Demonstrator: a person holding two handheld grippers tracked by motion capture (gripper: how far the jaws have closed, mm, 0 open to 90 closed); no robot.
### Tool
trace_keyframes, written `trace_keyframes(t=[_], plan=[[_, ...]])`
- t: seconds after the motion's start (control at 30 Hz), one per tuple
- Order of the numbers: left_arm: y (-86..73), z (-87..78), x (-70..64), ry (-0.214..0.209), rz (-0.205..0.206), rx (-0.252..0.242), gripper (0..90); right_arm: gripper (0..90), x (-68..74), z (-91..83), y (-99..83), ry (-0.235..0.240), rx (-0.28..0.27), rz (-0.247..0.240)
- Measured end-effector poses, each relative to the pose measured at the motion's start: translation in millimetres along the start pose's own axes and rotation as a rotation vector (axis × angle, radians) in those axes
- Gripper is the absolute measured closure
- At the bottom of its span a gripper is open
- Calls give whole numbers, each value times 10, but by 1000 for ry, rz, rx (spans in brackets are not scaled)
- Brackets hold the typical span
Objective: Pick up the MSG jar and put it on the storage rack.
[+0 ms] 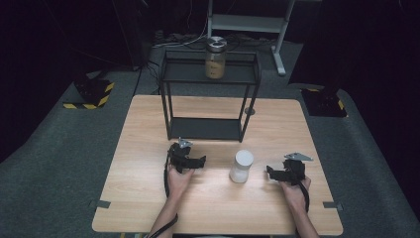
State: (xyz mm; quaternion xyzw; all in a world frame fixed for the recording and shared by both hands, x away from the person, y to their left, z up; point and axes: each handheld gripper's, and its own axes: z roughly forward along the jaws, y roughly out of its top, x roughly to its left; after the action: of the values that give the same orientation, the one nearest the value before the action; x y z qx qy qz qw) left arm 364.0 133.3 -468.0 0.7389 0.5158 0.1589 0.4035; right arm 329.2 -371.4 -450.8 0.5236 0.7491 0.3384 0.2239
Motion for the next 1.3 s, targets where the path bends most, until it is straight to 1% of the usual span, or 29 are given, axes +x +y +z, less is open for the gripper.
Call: trace_keyframes(t=[0.13,0.17,0.27,0.33,0.37,0.4,0.43,0.47,0.5,0.57,0.77,0.93,1.1,1.3], plan=[[-1,-1,4,-2,-2,-1,34,51,-32,-21,-25,27,-6,-1],[-1,-2,7,-2,-1,-1,34,51,-37,-32,-34,33,-9,-9],[-6,-3,13,-4,-7,-3,34,51,-45,-68,-52,55,-11,-12],[-9,-3,13,-5,-9,-5,36,54,-39,-84,-67,69,-17,-22],[-9,-4,12,-4,-9,-5,36,54,-52,-88,-84,81,-25,-40],[-9,-4,12,-4,-9,-5,38,54,-52,-88,-84,81,-25,-40],[-9,-4,9,-3,-9,-5,38,56,-30,-100,-80,88,-17,-38],[-9,-4,8,-2,-8,-5,38,57,-22,-103,-82,95,-16,-47],[-7,-3,6,-1,-6,-4,38,59,-13,-105,-92,106,-21,-62],[-7,-4,6,-1,-6,-4,38,62,8,-121,-106,123,-28,-69],[-8,-3,4,0,-7,-4,39,69,40,-169,-135,184,-47,-118],[-7,-3,3,0,-6,-3,40,74,82,-227,-134,224,-55,-162],[-7,-3,1,1,-5,-4,41,77,116,-274,-124,276,-63,-186],[-7,-3,0,2,-5,-4,41,78,187,-302,-85,316,-75,-224]])
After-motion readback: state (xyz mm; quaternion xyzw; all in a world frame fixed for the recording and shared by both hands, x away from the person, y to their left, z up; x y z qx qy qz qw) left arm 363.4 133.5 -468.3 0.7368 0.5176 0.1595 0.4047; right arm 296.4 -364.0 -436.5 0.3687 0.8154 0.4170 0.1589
